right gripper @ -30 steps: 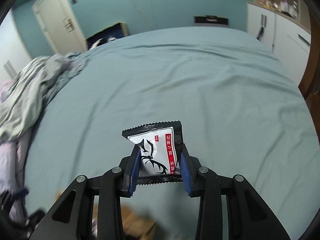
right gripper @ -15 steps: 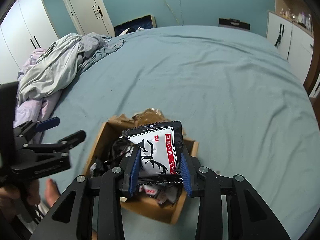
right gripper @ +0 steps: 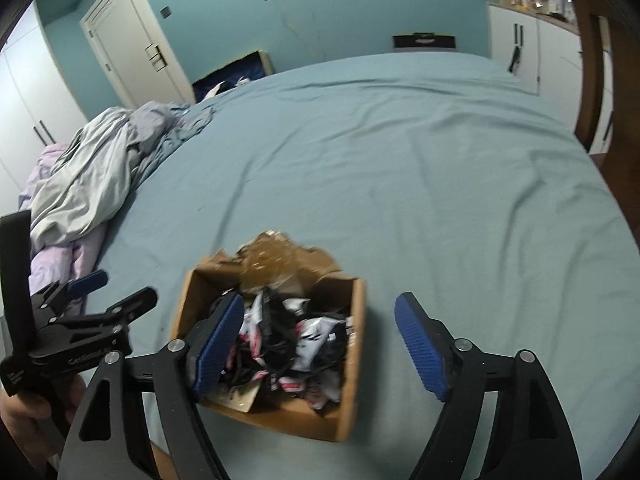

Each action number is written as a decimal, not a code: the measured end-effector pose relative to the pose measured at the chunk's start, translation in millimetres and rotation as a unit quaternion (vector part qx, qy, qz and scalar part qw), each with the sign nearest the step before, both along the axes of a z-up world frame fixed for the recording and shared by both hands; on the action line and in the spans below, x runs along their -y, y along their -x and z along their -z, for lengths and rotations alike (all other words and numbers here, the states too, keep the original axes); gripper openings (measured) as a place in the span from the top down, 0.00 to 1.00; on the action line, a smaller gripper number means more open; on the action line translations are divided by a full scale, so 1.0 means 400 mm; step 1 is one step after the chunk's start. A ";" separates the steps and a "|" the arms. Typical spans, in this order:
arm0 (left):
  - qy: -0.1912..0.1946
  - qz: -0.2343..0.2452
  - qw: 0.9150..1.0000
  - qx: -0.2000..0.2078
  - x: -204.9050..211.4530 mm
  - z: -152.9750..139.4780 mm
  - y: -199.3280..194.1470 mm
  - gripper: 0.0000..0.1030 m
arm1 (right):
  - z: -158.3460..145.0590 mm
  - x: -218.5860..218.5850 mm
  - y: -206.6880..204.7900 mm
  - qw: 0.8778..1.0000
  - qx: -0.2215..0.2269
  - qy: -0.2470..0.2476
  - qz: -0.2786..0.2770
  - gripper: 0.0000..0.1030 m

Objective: Organize snacks

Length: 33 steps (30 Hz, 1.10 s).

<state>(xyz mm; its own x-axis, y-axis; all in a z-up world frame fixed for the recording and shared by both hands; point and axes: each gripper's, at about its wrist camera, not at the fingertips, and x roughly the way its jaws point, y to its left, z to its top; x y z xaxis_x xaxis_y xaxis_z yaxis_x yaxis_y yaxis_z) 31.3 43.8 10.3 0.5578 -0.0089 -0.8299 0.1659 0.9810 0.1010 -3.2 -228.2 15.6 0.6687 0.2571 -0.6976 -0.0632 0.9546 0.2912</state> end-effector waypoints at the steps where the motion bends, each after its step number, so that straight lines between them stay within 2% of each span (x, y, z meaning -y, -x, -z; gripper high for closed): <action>1: -0.004 0.002 1.000 0.002 0.003 0.001 0.000 0.02 | 0.003 -0.006 0.000 1.000 -0.003 0.014 -0.005 0.25; 4: -0.005 0.009 1.000 -0.001 0.010 0.005 -0.002 0.02 | 0.015 -0.045 -0.011 0.997 -0.015 0.080 -0.017 0.25; 7: -0.001 0.011 1.000 -0.007 0.014 0.010 -0.008 0.02 | 0.024 -0.094 -0.014 0.988 -0.008 0.152 -0.013 0.25; 11: -0.023 0.011 1.000 0.004 0.025 0.006 -0.008 0.02 | 0.019 -0.151 -0.010 0.980 0.016 0.198 -0.017 0.25; 14: -0.043 0.015 0.999 0.016 0.036 0.002 -0.006 0.02 | 0.035 -0.159 -0.012 0.980 0.010 0.200 -0.017 0.25; 19: -0.056 0.009 0.998 0.018 0.043 0.008 -0.004 0.02 | 0.036 -0.123 -0.032 0.986 -0.001 0.169 -0.008 0.25; 25: -0.057 0.008 0.998 0.017 0.045 0.011 -0.009 0.02 | 0.034 -0.098 -0.044 0.989 -0.009 0.150 -0.003 0.25; 30: -0.055 0.008 0.998 0.014 0.045 0.012 -0.012 0.02 | 0.033 -0.111 -0.039 0.986 -0.004 0.166 -0.009 0.25; 33: -0.040 0.013 0.999 0.009 0.042 0.012 -0.010 0.02 | 0.037 -0.119 -0.040 0.985 -0.002 0.174 -0.013 0.25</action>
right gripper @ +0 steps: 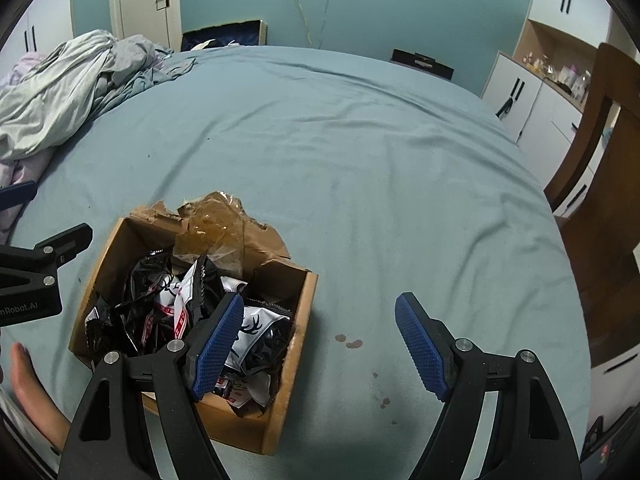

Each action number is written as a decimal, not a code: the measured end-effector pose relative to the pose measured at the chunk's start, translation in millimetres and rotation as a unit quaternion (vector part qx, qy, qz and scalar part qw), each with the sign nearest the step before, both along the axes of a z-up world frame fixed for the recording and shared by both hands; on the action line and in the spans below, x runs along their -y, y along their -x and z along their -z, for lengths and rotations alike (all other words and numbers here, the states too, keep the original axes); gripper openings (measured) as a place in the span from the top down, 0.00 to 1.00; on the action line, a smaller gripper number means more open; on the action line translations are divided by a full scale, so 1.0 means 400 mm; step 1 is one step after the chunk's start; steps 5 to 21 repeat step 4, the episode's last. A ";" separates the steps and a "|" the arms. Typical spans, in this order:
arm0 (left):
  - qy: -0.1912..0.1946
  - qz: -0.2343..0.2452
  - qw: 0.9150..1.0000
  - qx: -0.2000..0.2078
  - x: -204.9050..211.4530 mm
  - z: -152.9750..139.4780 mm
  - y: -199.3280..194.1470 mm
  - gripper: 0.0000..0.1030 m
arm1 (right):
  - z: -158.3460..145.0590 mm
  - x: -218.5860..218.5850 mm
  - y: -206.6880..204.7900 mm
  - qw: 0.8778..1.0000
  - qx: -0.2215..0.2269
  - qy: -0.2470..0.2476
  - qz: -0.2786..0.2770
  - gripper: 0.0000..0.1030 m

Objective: Organize snacks

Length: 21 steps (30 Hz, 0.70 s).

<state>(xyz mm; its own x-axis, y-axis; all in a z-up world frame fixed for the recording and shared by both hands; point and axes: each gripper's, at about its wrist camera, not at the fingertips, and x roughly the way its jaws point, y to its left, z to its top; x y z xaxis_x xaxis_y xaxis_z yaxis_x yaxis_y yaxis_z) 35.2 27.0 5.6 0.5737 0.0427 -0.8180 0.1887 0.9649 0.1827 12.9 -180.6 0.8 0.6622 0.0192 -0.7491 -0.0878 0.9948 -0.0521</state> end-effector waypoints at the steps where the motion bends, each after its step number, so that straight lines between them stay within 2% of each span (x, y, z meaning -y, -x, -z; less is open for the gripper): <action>1: 0.008 0.005 1.000 0.002 -0.001 -0.003 0.004 0.02 | 0.002 0.000 -0.002 1.000 -0.001 0.001 0.000 0.25; 4: 0.007 0.016 1.000 0.007 0.010 -0.006 0.011 0.02 | 0.006 0.005 -0.004 1.000 -0.007 -0.007 0.001 0.25; 21: 0.007 0.016 1.000 0.007 0.010 -0.006 0.011 0.02 | 0.006 0.005 -0.004 1.000 -0.007 -0.007 0.001 0.25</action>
